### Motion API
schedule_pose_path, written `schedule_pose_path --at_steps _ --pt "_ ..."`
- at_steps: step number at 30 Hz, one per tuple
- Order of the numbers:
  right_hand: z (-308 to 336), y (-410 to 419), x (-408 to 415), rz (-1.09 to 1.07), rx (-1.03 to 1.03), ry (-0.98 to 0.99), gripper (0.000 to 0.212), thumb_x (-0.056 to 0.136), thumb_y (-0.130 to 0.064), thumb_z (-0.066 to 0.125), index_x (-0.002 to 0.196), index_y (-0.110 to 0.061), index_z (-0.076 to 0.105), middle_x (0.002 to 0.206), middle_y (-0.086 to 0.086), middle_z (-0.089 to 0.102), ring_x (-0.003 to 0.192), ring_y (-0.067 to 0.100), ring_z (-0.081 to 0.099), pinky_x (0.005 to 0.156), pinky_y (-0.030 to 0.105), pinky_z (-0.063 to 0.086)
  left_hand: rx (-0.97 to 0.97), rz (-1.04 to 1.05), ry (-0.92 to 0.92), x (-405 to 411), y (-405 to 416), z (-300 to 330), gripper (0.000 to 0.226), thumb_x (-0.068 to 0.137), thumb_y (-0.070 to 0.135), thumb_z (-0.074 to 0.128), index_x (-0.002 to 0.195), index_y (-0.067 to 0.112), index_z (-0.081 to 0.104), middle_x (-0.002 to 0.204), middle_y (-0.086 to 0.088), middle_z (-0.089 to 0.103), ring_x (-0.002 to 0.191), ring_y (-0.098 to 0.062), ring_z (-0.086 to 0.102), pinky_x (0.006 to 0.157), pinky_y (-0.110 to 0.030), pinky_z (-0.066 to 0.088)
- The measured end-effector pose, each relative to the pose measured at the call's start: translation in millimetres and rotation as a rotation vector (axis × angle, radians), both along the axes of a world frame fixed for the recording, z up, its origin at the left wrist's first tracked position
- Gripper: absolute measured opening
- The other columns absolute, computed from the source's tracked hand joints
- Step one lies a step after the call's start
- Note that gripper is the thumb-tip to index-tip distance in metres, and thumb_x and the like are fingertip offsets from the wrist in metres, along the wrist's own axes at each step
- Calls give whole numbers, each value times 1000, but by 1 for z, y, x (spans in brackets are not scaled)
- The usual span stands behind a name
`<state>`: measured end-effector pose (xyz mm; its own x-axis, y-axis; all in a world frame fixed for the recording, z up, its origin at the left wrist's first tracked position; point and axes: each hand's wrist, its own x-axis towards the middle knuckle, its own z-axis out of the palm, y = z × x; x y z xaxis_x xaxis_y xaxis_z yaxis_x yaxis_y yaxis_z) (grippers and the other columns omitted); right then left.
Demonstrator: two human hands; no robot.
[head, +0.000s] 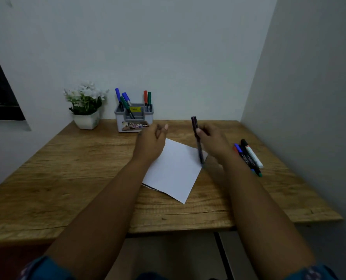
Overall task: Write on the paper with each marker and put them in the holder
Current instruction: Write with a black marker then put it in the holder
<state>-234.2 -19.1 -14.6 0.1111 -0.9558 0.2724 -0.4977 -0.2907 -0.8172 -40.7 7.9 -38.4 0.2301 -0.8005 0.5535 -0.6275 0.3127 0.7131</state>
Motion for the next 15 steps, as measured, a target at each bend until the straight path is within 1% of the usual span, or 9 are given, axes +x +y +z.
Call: schedule_pose_path --at_steps 2,3,5,7,9,11,13,14,15 --pt "3 8 23 175 138 -377 13 105 -20 44 105 -12 54 83 1 59 74 12 63 75 34 55 14 -70 142 -7 0 2 32 98 49 41 81 27 57 61 4 60 56 -2 56 55 -24 41" --pt "1 11 32 240 190 -474 14 105 -18 41 106 -10 52 80 2 57 66 10 62 71 31 55 20 -116 229 -10 -1 3 34 99 49 39 85 26 60 62 7 59 57 -2 54 57 -24 40" --pt "-4 16 43 311 207 -419 17 106 -18 38 104 -10 52 78 2 54 60 9 53 61 24 47 27 -209 374 -14 -2 5 31 100 43 40 95 24 64 71 9 61 66 -3 54 63 -24 43" --pt "-10 17 48 366 173 -318 22 107 -20 36 104 -11 56 75 0 52 60 9 44 58 22 40 27 -267 418 -15 -4 7 25 102 32 42 93 20 62 80 4 64 72 -3 59 67 -24 46" --pt "-9 16 51 367 157 -269 28 106 -24 37 104 -9 61 71 -2 51 60 8 42 58 24 37 43 -296 461 -15 -4 9 20 102 24 44 87 19 57 79 4 62 67 4 60 60 -16 44" --pt "-6 14 54 287 88 -155 31 105 -31 40 102 -11 64 72 -4 53 62 8 45 64 29 39 53 -303 498 -15 -5 9 20 103 22 42 88 16 54 78 4 60 64 7 58 54 -10 41" --pt "-6 14 58 242 35 -71 27 104 -35 42 96 -19 63 73 -5 56 64 8 48 67 31 40 58 -285 476 -15 -5 7 20 103 20 39 94 11 54 86 -1 62 77 -2 62 62 -18 47" --pt "-6 15 59 227 6 -41 25 103 -36 43 93 -24 63 72 -6 57 63 6 49 66 28 40 53 -274 467 -15 -5 6 20 104 20 38 97 9 53 90 -5 62 83 -10 62 70 -26 51" --pt "-6 15 60 212 -36 4 25 103 -37 44 92 -26 63 70 -7 57 62 5 49 64 25 39 46 -253 468 -13 -6 5 21 104 20 37 97 9 53 90 -6 61 86 -15 60 75 -32 49"
